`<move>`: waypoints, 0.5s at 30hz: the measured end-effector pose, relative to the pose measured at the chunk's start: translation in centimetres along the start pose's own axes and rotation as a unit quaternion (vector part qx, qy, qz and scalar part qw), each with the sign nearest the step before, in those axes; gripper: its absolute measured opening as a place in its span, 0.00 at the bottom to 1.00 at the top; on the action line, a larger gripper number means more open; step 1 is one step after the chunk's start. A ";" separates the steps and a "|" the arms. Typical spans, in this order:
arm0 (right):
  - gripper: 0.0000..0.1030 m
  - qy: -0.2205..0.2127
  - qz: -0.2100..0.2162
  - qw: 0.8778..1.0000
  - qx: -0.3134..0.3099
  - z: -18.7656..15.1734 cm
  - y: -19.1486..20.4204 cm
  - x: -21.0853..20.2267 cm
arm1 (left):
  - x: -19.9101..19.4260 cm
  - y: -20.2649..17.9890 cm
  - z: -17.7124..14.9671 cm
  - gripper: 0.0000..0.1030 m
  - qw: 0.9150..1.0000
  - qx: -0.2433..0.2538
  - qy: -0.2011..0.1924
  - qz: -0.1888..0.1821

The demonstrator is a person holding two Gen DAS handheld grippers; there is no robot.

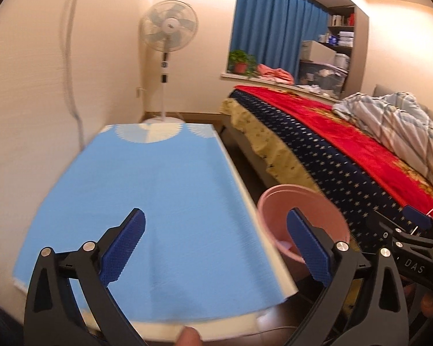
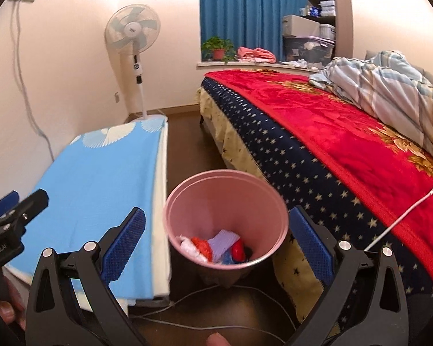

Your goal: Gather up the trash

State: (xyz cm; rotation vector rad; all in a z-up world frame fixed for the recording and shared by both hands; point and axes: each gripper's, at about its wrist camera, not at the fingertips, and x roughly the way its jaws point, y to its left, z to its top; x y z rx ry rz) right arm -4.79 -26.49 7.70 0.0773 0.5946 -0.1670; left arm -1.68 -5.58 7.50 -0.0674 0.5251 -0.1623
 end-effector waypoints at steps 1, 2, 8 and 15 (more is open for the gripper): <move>0.95 0.002 0.002 1.000 -0.002 -0.2 0.3 -0.1 | -0.4 0.5 -0.3 0.92 1.000 -0.001 0.001 0.008; 0.95 0.003 0.004 1.000 -0.003 -0.5 0.7 -0.3 | -0.9 1.0 -0.7 0.92 1.000 -0.001 0.003 0.014; 0.95 -0.001 0.011 1.000 -0.013 -1.7 3.0 -0.8 | -2.6 3.7 -2.9 0.92 0.998 -0.018 0.014 0.050; 0.95 0.008 0.017 0.999 -0.031 -2.4 5.3 0.3 | -2.0 4.9 -3.7 0.92 0.997 -0.020 0.015 0.068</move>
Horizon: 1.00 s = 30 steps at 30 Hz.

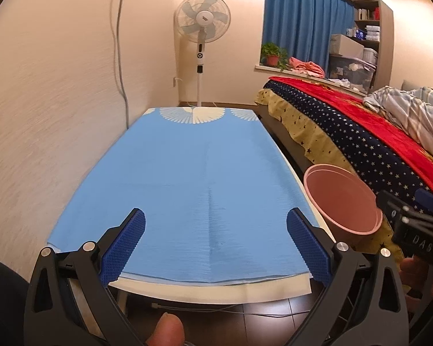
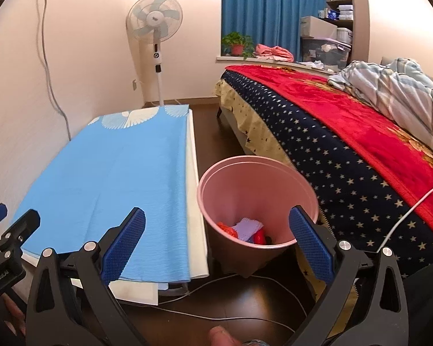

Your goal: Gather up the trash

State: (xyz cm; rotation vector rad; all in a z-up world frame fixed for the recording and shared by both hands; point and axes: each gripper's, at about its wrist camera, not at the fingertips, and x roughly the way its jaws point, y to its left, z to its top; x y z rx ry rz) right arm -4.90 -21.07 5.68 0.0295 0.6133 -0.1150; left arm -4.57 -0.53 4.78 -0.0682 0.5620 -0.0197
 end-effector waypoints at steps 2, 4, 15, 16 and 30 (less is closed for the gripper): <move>0.95 0.001 0.000 1.000 -0.004 0.0 0.5 0.2 | 0.2 0.3 -0.1 0.92 1.000 -0.006 -0.001 0.002; 0.95 0.001 0.000 1.000 -0.005 -0.1 0.7 0.4 | 0.3 0.5 -0.3 0.92 1.000 -0.008 0.000 0.003; 0.95 0.008 0.000 1.000 -0.008 -0.2 1.1 1.0 | 1.3 1.2 -0.9 0.92 1.000 -0.027 0.015 -0.003; 0.95 0.009 0.000 1.000 -0.008 -0.3 1.1 1.1 | 1.3 1.2 -1.0 0.92 0.999 -0.028 0.015 -0.001; 0.95 0.011 0.000 1.000 -0.005 -0.5 0.6 1.1 | 1.5 0.5 -1.1 0.92 1.000 -0.022 0.014 0.001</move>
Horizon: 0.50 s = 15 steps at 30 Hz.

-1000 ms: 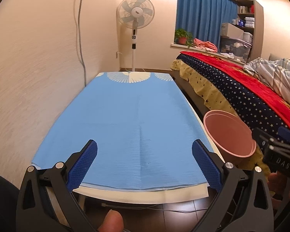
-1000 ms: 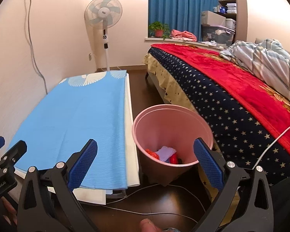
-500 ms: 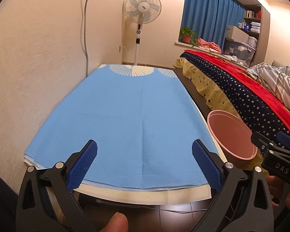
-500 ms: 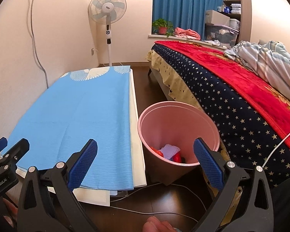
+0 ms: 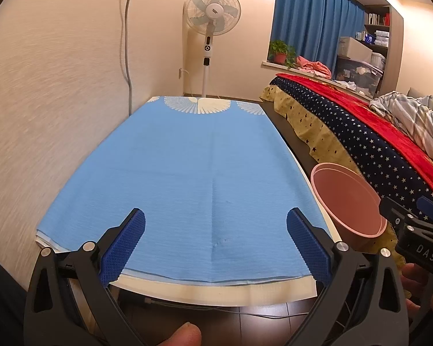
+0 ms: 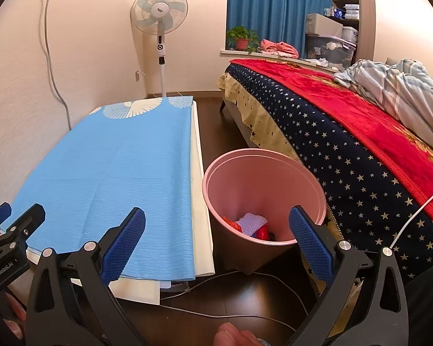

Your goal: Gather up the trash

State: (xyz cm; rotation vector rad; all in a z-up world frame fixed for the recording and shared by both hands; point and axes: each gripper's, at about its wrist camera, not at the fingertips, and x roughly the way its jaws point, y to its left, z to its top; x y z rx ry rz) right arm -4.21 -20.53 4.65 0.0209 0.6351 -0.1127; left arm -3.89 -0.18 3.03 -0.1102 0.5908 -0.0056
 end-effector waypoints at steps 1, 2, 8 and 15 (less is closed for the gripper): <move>0.95 0.000 0.000 1.000 -0.001 0.0 0.0 0.0 | 0.0 0.0 0.0 0.93 1.000 0.000 0.000 0.000; 0.95 -0.001 0.000 1.000 -0.002 0.0 0.0 0.0 | 0.0 0.0 0.0 0.92 1.000 0.000 0.000 0.000; 0.95 -0.002 0.000 1.000 -0.003 0.0 0.1 -0.1 | 0.0 -0.1 -0.1 0.92 1.000 0.001 0.000 -0.002; 0.95 -0.003 0.000 1.000 -0.005 0.0 0.3 -0.2 | -0.1 -0.1 -0.2 0.92 1.000 0.002 0.001 -0.004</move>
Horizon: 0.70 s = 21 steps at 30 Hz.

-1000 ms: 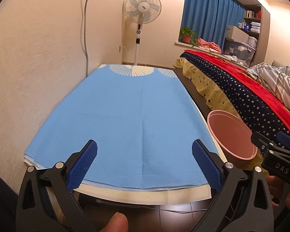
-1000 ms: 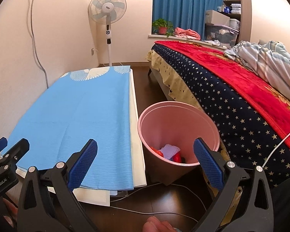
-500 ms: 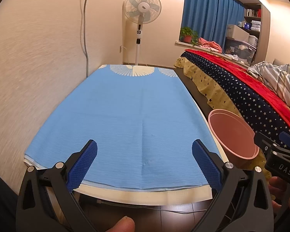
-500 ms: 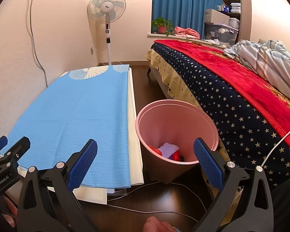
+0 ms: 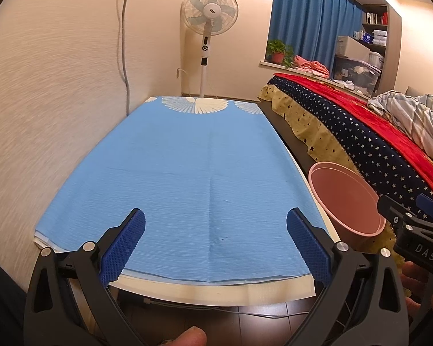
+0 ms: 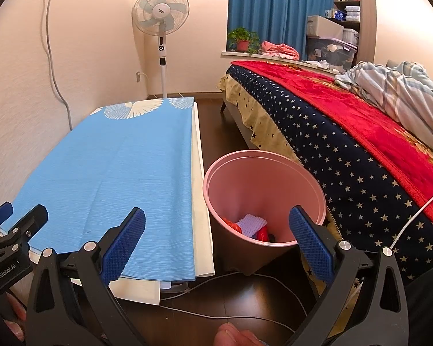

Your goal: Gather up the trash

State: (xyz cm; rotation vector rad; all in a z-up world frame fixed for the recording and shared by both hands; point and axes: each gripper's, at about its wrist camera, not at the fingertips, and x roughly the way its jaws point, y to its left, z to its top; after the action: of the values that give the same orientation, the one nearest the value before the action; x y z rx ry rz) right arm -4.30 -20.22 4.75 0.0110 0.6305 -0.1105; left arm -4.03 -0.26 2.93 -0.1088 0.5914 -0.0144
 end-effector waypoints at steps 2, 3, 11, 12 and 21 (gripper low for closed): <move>0.95 0.000 0.000 1.000 0.000 0.0 0.0 0.0 | 0.0 0.0 0.0 0.92 1.000 0.000 0.000 0.000; 0.95 0.000 0.000 1.000 0.000 0.0 0.0 -0.1 | 0.0 0.0 0.0 0.92 1.000 0.000 0.000 -0.001; 0.95 0.001 0.001 1.000 -0.003 0.1 0.2 0.0 | -0.1 -0.2 -0.1 0.92 1.000 0.001 0.000 0.000; 0.95 0.001 0.001 1.000 -0.003 0.0 0.2 0.0 | -0.1 -0.1 -0.1 0.92 1.000 0.001 0.001 -0.001; 0.95 0.000 0.000 1.000 -0.004 0.0 0.3 -0.1 | -0.1 -0.2 -0.1 0.93 1.000 0.001 0.002 -0.002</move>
State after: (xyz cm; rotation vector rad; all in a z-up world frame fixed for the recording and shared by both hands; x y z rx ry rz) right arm -4.31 -19.94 4.79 0.0042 0.6318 -0.1080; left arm -4.20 -0.42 2.91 -0.1076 0.5959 -0.0203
